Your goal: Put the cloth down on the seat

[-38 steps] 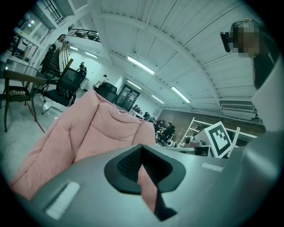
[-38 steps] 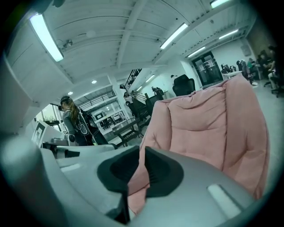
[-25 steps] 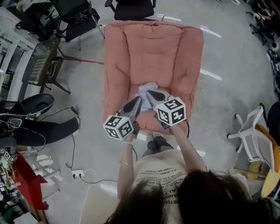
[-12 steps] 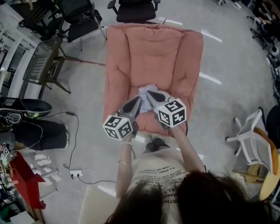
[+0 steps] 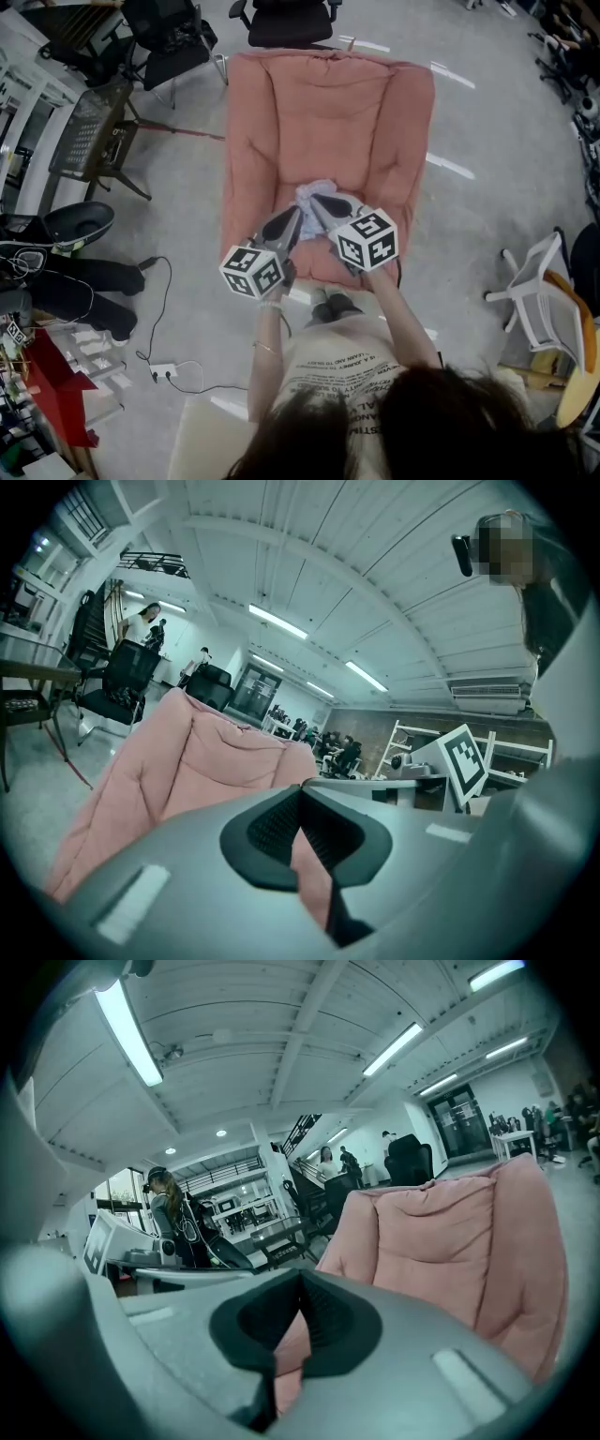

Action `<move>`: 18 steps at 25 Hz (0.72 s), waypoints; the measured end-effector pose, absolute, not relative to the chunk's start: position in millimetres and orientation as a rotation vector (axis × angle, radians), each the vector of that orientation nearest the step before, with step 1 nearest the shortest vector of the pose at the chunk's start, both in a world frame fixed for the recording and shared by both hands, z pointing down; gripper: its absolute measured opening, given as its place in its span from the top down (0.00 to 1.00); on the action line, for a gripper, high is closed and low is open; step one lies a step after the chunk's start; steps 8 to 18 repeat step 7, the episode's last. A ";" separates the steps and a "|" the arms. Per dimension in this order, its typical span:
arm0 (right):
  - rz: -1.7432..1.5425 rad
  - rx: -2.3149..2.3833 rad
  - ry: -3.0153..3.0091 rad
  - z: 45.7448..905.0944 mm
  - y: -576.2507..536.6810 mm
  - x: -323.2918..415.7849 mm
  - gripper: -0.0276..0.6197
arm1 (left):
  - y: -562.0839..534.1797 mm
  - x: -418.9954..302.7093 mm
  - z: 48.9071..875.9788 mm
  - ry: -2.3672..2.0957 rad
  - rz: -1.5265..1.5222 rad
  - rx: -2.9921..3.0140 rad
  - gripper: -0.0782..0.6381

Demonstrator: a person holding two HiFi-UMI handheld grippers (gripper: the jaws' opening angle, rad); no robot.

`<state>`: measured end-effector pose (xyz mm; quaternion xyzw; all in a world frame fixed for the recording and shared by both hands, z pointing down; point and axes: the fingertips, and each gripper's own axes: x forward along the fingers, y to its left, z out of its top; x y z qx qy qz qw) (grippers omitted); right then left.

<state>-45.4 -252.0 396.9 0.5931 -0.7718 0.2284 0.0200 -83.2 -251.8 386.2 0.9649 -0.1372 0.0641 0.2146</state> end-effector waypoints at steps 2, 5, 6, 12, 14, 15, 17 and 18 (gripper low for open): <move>0.702 1.840 -2.393 395.7 -252.3 -46.4 0.95 | -251.5 -84.2 385.5 -0.380 0.180 2.675 0.89; 0.695 1.839 -2.393 397.2 -251.0 -50.1 0.95 | -249.9 -88.2 387.7 -0.380 0.192 2.673 0.89; 0.696 1.838 -2.394 398.1 -251.0 -51.2 0.95 | -249.8 -89.3 389.0 -0.380 0.197 2.672 0.89; 0.697 1.837 -2.396 399.0 -251.1 -52.2 0.95 | -249.7 -90.4 390.3 -0.381 0.201 2.672 0.89; 0.697 1.837 -2.396 399.0 -251.1 -52.2 0.95 | -249.7 -90.4 390.3 -0.381 0.201 2.672 0.89; 0.697 1.837 -2.396 399.0 -251.1 -52.2 0.95 | -249.7 -90.4 390.3 -0.381 0.201 2.672 0.89; 0.697 1.837 -2.396 399.0 -251.1 -52.2 0.95 | -249.7 -90.4 390.3 -0.381 0.201 2.672 0.89; 0.697 1.837 -2.396 399.0 -251.1 -52.2 0.95 | -249.7 -90.4 390.3 -0.381 0.201 2.672 0.89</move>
